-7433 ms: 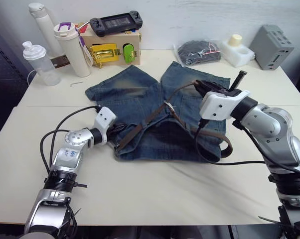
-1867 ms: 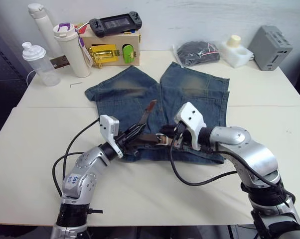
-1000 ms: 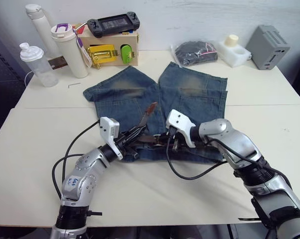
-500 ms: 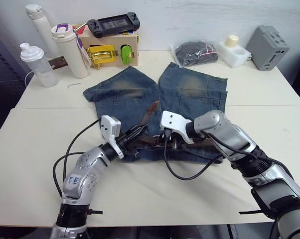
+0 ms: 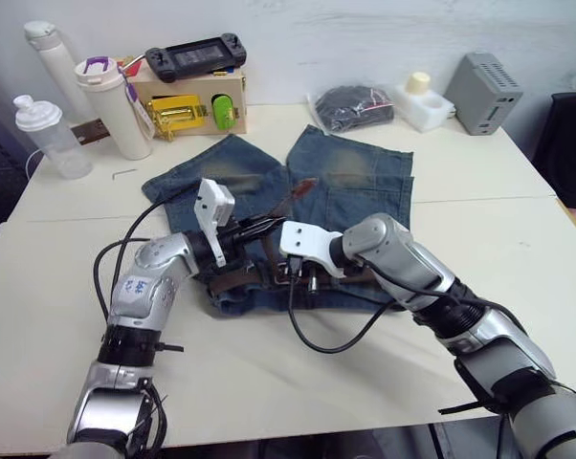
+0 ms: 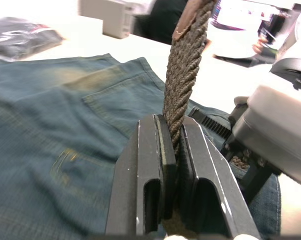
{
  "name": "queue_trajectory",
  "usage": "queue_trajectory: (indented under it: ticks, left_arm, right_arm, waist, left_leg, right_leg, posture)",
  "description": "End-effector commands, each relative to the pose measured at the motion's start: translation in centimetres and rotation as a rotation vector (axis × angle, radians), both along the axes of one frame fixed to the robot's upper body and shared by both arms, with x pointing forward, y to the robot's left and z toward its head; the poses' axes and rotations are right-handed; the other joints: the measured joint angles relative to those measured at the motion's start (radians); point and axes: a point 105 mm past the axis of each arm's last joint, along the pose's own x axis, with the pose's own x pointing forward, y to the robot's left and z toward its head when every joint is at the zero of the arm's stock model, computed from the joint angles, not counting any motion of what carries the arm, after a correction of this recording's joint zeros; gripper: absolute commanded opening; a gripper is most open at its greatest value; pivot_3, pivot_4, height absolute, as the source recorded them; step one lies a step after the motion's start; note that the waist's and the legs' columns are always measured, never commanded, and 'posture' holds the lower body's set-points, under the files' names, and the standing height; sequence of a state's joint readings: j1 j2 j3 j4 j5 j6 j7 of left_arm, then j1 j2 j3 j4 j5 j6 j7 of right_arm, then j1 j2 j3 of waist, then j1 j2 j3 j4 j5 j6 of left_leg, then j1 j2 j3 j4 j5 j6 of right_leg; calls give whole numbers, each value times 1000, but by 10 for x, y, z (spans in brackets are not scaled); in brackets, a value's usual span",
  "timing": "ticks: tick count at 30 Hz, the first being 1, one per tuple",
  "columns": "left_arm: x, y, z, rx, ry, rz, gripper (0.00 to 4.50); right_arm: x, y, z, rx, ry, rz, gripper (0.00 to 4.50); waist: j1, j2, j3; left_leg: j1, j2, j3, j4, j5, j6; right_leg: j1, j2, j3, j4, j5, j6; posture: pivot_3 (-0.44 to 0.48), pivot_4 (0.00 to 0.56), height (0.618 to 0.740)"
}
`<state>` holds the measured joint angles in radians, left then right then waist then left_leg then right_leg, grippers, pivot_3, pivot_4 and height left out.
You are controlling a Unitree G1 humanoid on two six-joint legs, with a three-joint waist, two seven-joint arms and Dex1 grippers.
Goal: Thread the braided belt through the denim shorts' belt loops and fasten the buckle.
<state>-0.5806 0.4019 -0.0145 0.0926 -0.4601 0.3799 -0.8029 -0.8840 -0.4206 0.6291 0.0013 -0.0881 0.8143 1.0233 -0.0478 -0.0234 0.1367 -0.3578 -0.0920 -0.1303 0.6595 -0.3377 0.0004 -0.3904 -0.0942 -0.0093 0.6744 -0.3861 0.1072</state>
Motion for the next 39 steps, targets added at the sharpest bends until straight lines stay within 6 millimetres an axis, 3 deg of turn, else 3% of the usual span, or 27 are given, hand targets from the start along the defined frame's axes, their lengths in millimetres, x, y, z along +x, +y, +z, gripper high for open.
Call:
queue_trajectory:
  ticks: [1, 11, 13, 19, 26, 32, 39]
  left_arm:
    - [7, -9, 40, -5, -165, -80, 0]
    - [24, -57, 55, 44, -184, -328, 0]
    - [23, -71, 68, 41, -215, -382, 0]
    - [10, -109, 101, 10, -299, -531, 0]
    - [-8, -140, 118, -25, -354, -635, 0]
    - [-7, -141, 109, -9, -349, -642, 0]
    - [8, -108, 92, 7, -299, -554, 0]
  right_arm:
    - [-25, -15, -77, -192, 216, -16, 407]
    - [-44, -15, -89, -215, 234, 25, 407]
    - [-47, -13, -90, -212, 240, 31, 407]
    - [-52, -13, -91, -206, 251, 31, 407]
    - [-56, -12, -93, -199, 256, 37, 407]
    - [-57, -11, -92, -189, 256, 38, 407]
    - [-58, -14, -92, -189, 254, 26, 407]
  waist:
    - [-4, 0, -2]
    - [15, 1, -7]
    - [18, 1, -7]
    - [24, 1, -7]
    - [40, 1, -7]
    - [46, 1, -7]
    - [45, 1, -7]
  left_leg:
    - [2, 0, 0, 0, -1, 0]
    - [3, -1, -3, 3, -5, 0]
    - [3, -1, -3, 3, -6, 0]
    - [2, -3, -3, 5, -7, 1]
    - [1, -3, -4, 5, -7, 2]
    - [1, -4, -4, 5, -7, 2]
    - [1, -3, -4, 5, -7, 2]
  right_leg:
    - [0, 0, -1, 0, 0, 0]
    - [1, 0, -1, -1, 0, 0]
    - [0, 0, -1, 0, 0, 0]
    - [0, -1, 0, -1, 0, 0]
    - [0, -1, 0, -1, 0, 0]
    - [0, -1, 0, -1, 0, 0]
    - [-1, -1, 0, -1, 0, 0]
  posture:
    - [0, 150, 733]
    - [0, 150, 733]
    - [0, 150, 733]
    - [0, 150, 733]
    - [0, 150, 733]
    - [0, 150, 733]
    - [0, 150, 733]
